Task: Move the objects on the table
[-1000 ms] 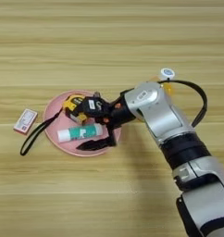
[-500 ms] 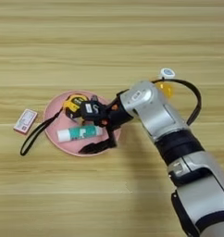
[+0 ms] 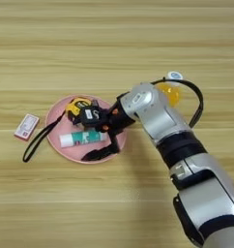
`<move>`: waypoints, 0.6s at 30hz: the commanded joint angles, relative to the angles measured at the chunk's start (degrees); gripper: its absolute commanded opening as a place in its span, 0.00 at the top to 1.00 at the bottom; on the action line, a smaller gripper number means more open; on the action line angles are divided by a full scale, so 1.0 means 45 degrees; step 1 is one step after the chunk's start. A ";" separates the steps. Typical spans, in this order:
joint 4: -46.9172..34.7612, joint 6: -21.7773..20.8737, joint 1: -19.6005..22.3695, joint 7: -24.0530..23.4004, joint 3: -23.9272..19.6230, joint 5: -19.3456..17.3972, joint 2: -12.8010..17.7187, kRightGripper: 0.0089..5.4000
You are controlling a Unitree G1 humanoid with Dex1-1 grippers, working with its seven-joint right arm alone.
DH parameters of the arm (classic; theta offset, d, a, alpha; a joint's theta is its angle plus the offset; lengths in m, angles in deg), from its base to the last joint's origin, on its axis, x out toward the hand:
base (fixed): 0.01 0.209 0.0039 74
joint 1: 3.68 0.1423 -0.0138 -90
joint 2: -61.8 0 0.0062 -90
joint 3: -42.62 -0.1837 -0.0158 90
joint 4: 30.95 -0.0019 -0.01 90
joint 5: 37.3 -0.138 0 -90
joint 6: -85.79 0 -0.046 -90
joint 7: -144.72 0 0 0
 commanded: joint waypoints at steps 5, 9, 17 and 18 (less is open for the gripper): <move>-0.0379 -0.0269 0.0942 -0.0532 0.0066 0.0589 0.0299 0.01; -0.0412 -0.0338 0.0952 -0.0608 0.0139 0.0841 0.0265 0.04; -0.0455 -0.0396 0.0941 -0.0646 0.0221 0.1072 0.0178 0.21; -0.0452 -0.0396 0.0939 -0.0650 0.0222 0.1083 0.0173 0.22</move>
